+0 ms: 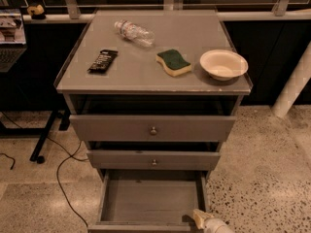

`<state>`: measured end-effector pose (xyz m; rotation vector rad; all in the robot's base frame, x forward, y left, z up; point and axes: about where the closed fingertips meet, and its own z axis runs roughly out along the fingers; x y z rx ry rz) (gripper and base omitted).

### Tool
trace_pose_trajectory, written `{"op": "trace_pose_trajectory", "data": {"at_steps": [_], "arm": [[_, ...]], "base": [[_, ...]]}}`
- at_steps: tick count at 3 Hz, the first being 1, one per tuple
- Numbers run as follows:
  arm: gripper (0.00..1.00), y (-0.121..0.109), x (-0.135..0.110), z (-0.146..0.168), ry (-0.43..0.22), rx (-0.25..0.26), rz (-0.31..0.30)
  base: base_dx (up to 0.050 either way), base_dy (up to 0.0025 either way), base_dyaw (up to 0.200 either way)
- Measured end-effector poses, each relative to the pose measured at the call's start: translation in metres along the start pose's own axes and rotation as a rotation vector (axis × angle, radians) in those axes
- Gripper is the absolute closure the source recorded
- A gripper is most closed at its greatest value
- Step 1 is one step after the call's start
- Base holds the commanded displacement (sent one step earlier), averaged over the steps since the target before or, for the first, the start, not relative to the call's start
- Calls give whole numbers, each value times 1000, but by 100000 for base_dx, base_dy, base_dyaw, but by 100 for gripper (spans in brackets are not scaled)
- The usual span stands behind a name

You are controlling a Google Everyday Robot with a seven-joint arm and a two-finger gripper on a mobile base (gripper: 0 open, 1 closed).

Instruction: Open bottom drawer

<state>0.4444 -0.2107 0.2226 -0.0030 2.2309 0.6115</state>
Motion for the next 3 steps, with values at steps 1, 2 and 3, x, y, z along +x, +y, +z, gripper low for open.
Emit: {"op": "trace_pose_trajectory", "data": {"at_steps": [1,2,3], "arm": [[12,0,0,0,0,0,0],[0,0,0,0,0,0,0],[0,0,0,0,0,0,0]], "base": [[0,0,0],[0,0,0],[0,0,0]]}}
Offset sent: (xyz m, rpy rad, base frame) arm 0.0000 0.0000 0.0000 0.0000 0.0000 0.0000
